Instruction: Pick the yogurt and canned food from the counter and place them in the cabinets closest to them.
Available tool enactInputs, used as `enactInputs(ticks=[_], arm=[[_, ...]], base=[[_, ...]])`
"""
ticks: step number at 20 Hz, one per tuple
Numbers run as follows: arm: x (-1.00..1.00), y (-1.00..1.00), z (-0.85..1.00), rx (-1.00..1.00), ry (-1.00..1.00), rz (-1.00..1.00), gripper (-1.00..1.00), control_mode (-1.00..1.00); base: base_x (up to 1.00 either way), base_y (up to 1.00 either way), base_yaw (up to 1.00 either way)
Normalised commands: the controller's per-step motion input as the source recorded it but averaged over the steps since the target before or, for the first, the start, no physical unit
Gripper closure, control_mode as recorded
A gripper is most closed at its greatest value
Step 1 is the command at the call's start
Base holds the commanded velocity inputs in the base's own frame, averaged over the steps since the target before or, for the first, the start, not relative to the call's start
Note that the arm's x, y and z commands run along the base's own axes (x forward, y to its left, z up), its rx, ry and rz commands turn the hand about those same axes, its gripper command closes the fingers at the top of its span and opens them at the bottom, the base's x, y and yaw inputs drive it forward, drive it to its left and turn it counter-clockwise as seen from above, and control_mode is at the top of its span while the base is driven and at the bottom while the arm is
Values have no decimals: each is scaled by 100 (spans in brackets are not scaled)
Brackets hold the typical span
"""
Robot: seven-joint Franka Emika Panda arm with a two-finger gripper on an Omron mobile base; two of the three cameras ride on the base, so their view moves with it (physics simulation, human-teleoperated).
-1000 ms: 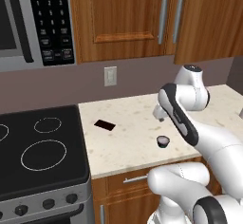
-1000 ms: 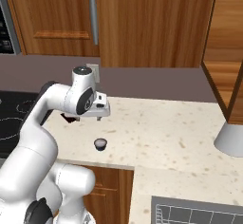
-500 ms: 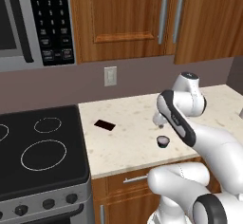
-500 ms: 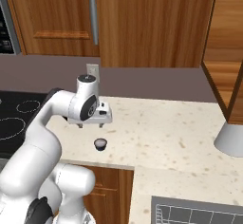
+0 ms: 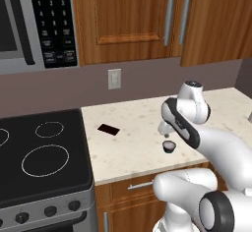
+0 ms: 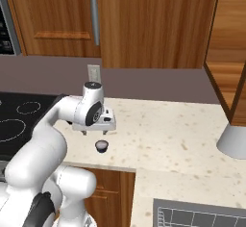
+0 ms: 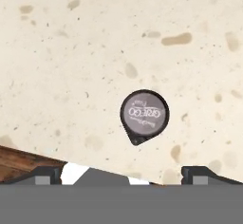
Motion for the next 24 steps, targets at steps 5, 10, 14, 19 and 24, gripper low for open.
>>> enactInputs(ticks=[5,10,14,19,24], arm=[[14,-2,-28,0,5,0,-100,-100],[12,-1,-28,0,4,0,-100,-100],[11,-2,-28,0,4,0,-100,-100],[10,-4,-28,0,3,0,-100,-100],[10,-4,-26,0,2,0,-100,-100]], base=[[0,0,0],[0,0,0],[0,0,0],[0,0,0],[0,0,0]])
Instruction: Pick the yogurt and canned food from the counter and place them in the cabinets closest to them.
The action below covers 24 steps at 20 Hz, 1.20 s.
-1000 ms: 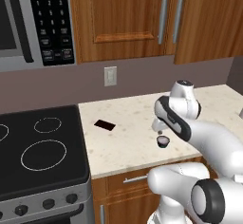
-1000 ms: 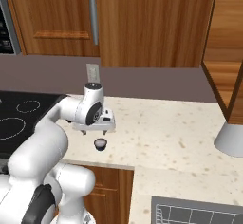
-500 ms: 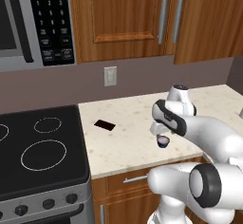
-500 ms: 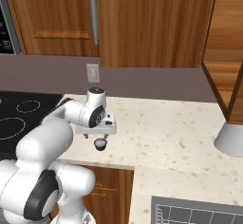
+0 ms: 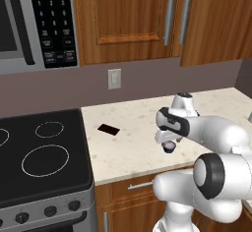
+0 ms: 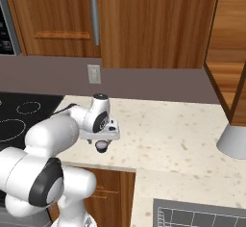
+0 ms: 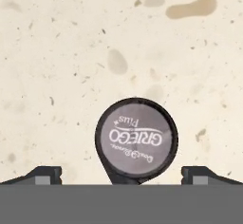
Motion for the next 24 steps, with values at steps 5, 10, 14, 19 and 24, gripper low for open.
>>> enactInputs(ticks=[5,10,14,19,24], arm=[[13,-1,-19,0,0,0,-100,-100],[15,0,-3,0,-2,0,-100,-100],[12,0,-3,0,-3,0,-100,-100],[0,0,-10,-2,-6,0,-100,-100],[0,0,-1,0,-3,0,-100,-100]], base=[[0,0,0],[0,0,0],[0,0,0],[0,0,0],[0,0,0]])
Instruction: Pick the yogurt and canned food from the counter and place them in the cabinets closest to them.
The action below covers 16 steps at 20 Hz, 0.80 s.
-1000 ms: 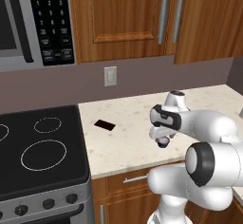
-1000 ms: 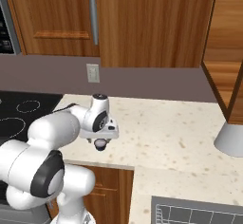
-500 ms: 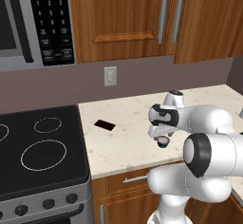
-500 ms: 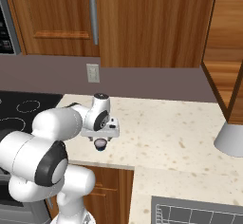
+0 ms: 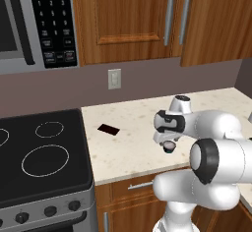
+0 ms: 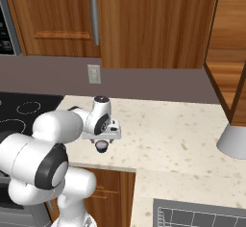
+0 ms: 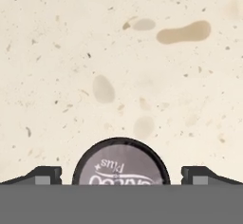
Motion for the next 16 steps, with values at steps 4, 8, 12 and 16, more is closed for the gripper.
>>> enactInputs(ticks=[4,8,12,16], arm=[[0,0,-6,0,0,0,-100,-100],[0,0,-17,-1,0,0,-100,-100],[0,0,-17,0,0,0,-100,-100],[0,0,-15,0,0,0,-100,-100]], base=[[0,0,0],[0,0,0],[0,0,0],[0,0,0]])
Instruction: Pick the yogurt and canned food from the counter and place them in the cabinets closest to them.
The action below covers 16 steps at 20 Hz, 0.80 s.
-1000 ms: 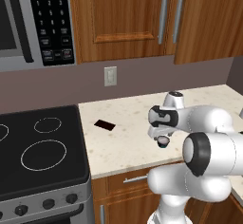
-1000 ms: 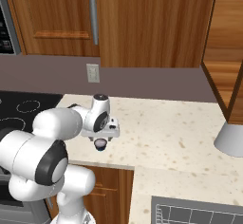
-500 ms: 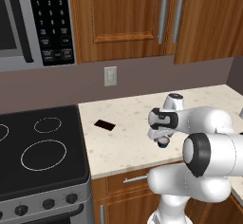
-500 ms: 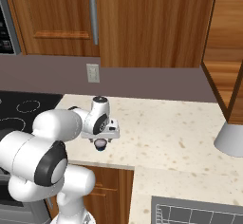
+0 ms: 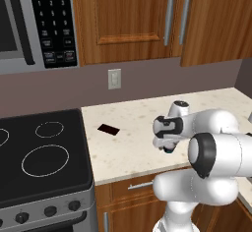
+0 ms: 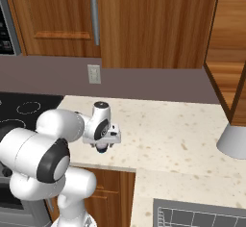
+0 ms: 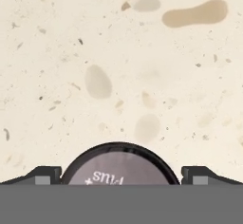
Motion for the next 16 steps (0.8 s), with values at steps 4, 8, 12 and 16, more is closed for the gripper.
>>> enactInputs(ticks=[4,8,12,16], arm=[[0,0,-9,0,0,0,-100,-100],[0,0,-2,0,0,0,-100,-100],[0,0,0,0,0,0,-100,-100],[0,0,0,0,0,0,100,-100]], base=[[0,0,0],[0,0,0],[0,0,0],[0,0,0]])
